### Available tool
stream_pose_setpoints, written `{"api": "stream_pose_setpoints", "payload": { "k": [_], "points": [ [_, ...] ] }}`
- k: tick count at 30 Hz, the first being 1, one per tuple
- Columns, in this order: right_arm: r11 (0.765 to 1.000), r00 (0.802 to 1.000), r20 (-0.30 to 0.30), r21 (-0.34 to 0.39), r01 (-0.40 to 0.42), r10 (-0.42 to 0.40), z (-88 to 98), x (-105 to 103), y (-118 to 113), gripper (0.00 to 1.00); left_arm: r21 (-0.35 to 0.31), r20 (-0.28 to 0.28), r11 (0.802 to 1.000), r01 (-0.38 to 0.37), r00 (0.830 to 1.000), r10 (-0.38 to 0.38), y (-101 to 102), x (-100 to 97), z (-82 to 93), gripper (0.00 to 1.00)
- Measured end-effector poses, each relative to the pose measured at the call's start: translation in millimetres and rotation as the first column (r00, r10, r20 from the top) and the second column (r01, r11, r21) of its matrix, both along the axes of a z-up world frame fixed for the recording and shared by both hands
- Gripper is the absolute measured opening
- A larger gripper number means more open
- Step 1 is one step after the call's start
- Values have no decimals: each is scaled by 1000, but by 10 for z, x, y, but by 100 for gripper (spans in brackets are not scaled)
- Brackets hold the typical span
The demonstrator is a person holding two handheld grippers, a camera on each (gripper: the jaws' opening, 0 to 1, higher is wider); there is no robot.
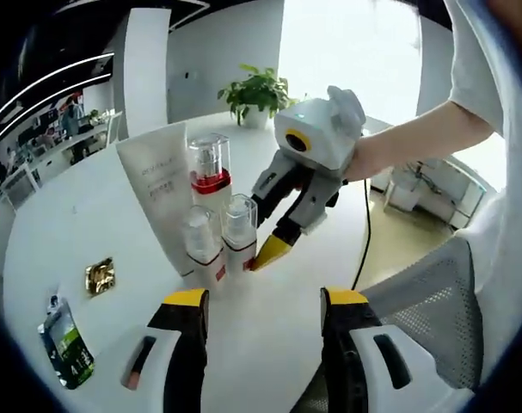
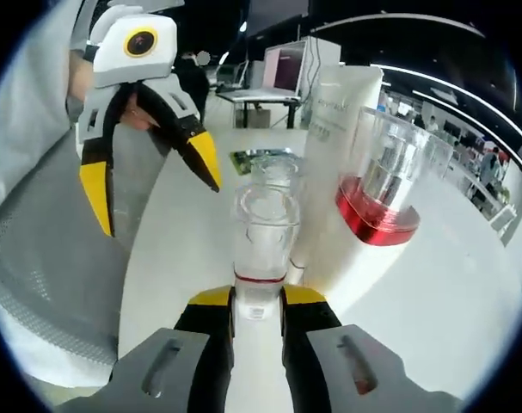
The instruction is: Arrange the skincare products in the storage area until every visible bottle or jar stands upright without overlapping.
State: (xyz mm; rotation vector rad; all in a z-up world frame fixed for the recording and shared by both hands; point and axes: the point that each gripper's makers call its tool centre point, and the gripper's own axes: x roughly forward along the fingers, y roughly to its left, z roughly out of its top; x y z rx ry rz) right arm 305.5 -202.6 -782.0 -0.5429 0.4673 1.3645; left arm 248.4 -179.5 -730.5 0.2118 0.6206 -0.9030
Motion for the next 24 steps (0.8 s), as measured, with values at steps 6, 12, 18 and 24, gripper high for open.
{"api": "stream_pose_setpoints", "payload": {
  "k": [6, 12, 18, 24],
  "points": [
    [999, 998, -47, 26, 39, -38, 1, -25, -8, 22, -1, -2, 1000, -3, 1000, 3, 7, -11, -2, 46],
    [989, 985, -89, 2, 151, -150, -45, -22, -139, 25, -4, -2, 1000, -3, 1000, 3, 1, -24, 2, 45],
    [939, 919, -194, -27, 344, -343, -134, -77, -201, 21, -6, 1, 1000, -10, 1000, 10, 27, -31, 10, 45],
    [889, 866, -210, -39, 456, -454, -132, -121, -171, 16, -8, 3, 1000, -24, 1000, 24, 96, -48, 11, 45]
  ]
}}
